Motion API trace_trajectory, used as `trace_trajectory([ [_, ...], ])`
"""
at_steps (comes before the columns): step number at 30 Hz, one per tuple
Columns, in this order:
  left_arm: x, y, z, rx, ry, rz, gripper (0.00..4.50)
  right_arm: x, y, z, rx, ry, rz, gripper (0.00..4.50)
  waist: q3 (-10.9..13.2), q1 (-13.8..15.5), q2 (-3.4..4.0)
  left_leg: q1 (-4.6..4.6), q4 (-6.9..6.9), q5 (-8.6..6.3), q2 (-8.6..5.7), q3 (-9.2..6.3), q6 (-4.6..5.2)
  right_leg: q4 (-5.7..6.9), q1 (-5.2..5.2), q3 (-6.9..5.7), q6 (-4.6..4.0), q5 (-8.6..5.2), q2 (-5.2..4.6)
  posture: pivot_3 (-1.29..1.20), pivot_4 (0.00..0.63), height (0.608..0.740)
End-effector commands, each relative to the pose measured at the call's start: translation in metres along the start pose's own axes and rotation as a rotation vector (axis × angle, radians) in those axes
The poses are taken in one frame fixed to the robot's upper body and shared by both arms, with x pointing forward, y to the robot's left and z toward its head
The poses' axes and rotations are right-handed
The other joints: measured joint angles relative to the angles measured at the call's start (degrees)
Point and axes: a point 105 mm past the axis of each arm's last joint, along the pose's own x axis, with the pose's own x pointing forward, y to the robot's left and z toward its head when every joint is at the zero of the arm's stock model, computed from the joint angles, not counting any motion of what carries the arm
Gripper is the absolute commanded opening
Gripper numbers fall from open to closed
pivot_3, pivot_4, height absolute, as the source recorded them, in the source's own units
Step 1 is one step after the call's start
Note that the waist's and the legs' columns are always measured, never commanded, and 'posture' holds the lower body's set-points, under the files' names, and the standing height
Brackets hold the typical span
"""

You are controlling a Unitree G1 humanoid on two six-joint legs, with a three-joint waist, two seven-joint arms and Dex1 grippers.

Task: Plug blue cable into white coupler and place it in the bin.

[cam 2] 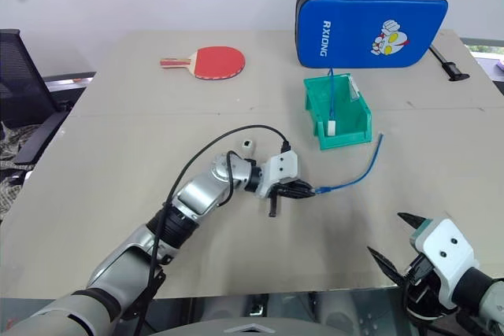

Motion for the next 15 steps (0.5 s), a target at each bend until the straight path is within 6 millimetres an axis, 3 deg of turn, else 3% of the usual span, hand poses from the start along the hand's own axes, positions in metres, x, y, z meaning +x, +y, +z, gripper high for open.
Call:
trace_trajectory([
  [1, -0.009, -0.003, -0.007, -0.066, -0.034, -0.020, 0.01, 0.009, 0.013, 0.011, 0.053, -0.064, 0.034, 4.32, 0.00, -0.11, 0.00, 0.01, 0.00, 0.00, 0.01, 0.00, 0.00, 0.00, 0.00, 0.00, 0.00, 0.00, 0.00, 0.00, 0.150, 0.740],
  [3, -0.019, -0.004, 0.003, -0.119, -0.115, -0.042, 0.01, 0.016, 0.017, 0.014, 0.101, -0.088, 0.052, 4.32, 0.00, -0.42, 0.00, 0.02, 0.00, 0.00, 0.05, 0.00, 0.00, 0.00, -0.01, 0.00, 0.00, 0.00, 0.01, 0.00, 0.150, 0.740],
  [6, -0.054, -0.009, 0.035, -0.305, -0.317, -0.148, 0.01, 0.036, 0.030, 0.038, 0.355, -0.268, 0.104, 4.32, 0.10, -0.40, -0.16, -0.05, -0.01, 0.00, 0.11, -0.03, 0.00, 0.08, -0.15, -0.03, -0.01, 0.01, 0.05, 0.00, 0.150, 0.740],
  [10, -0.085, -0.020, 0.055, -0.441, -0.408, -0.239, 0.01, 0.052, 0.034, 0.062, 0.575, -0.419, 0.187, 4.32, 0.07, -0.12, -0.07, -0.14, 0.01, 0.01, 0.30, -0.15, -0.01, 0.21, -0.26, -0.16, -0.04, 0.02, 0.13, 0.00, 0.150, 0.740],
  [15, -0.101, -0.027, 0.065, -0.517, -0.445, -0.254, 0.00, 0.064, 0.032, 0.092, 0.717, -0.563, 0.282, 2.86, 0.08, -0.16, -0.07, -0.23, 0.00, 0.01, 0.14, -0.18, -0.01, 0.10, -0.23, -0.17, -0.03, 0.02, 0.07, 0.00, 0.150, 0.740],
])
